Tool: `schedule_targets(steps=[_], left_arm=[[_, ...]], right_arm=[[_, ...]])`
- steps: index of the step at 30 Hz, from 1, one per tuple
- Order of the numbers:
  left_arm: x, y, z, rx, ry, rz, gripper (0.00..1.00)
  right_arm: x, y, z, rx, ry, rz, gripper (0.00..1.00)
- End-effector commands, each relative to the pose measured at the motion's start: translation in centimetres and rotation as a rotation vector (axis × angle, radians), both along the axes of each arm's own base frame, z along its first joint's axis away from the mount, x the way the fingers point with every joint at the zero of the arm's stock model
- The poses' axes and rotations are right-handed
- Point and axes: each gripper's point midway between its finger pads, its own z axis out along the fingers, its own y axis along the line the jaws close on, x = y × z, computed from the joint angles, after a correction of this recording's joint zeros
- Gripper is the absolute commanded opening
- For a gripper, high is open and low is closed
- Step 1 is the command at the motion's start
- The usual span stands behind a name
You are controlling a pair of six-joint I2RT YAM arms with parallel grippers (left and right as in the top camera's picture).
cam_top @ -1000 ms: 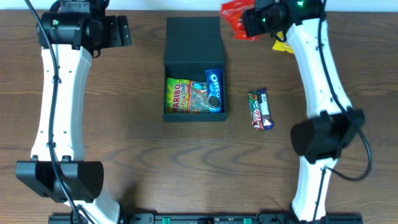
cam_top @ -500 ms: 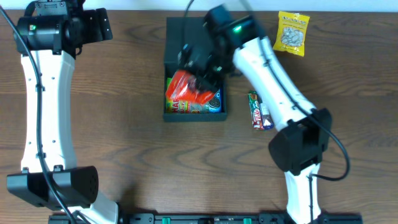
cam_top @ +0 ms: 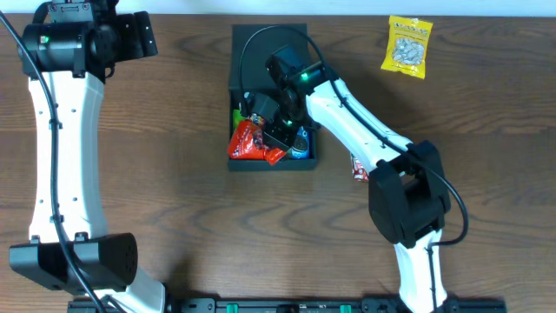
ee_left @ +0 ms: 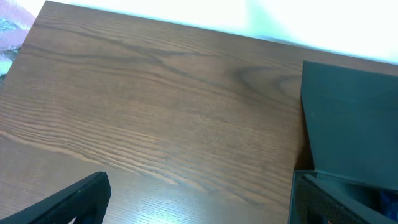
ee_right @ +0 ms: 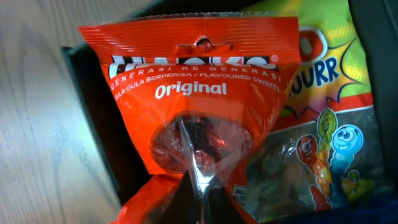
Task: Pack container
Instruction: 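Place the red candy bag into the box and release it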
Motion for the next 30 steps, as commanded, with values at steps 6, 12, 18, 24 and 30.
schedule_targets(steps=[6,12,18,24,30], left_arm=[[-0.3,0.0,1.9,0.012,-0.044,-0.014,0.95],[-0.3,0.0,1.9,0.012,-0.044,-0.014,0.95],[-0.3,0.0,1.9,0.011,-0.043,-0.013,0.95],[-0.3,0.0,1.9,0.012,-0.044,-0.013,0.95],[-0.3,0.0,1.9,0.012,-0.044,-0.013,0.95]], right_arm=[[0.5,0.3,2.5,0.034,-0.003,-0.078,0.61],[2.7,0.9,10.1,0.143,-0.165,-0.094,0.63],[2.3,0.1,10.0,0.128,-0.145,-0.105,0.01],[-0.2,-1.4,2.3,0.008,0.039,-0.109,0.01],[-1.3,-3.0,-2.3,-0.081,0.080,-0.119,0.01]])
